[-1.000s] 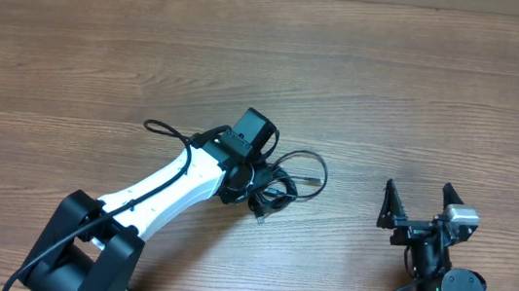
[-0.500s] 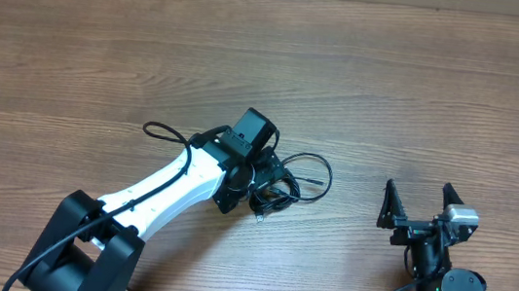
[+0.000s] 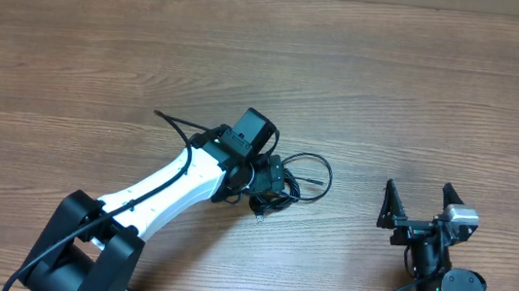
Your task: Untangle cables
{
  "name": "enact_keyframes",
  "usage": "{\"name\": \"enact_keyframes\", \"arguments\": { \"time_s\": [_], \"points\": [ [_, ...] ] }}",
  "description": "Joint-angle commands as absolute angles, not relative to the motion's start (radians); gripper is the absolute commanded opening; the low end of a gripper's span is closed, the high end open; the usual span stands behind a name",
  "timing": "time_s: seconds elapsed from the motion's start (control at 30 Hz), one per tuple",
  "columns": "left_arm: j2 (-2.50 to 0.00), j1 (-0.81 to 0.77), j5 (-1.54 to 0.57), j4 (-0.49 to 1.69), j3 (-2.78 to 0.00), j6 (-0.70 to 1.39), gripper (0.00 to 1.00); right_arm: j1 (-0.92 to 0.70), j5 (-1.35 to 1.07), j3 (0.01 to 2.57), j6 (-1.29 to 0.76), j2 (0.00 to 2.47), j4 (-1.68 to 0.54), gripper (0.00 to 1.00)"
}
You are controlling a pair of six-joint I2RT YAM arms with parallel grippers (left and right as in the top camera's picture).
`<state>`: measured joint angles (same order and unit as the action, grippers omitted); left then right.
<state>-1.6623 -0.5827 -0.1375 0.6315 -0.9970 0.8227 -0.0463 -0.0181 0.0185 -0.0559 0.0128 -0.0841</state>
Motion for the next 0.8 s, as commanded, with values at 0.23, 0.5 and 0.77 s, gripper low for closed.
{"name": "enact_keyframes", "arguments": {
  "time_s": [0.23, 0.5, 0.77],
  "points": [
    [-1.641, -0.579, -0.123, 0.642, -1.006, 0.623, 1.0, -0.044, -0.01, 0.008, -0.055, 0.003, -0.082, 1.0],
    [-1.641, -0.543, -0.123, 0.76, -1.156, 0.35, 0.79, -0.044, -0.01, 0.008, -0.055, 0.003, -0.082, 1.0],
    [-1.642, -0.543, -0.121, 0.753, -1.174, 0.093, 0.48, -0.044, -0.01, 0.008, -0.054, 0.003, -0.082, 1.0]
  ]
}}
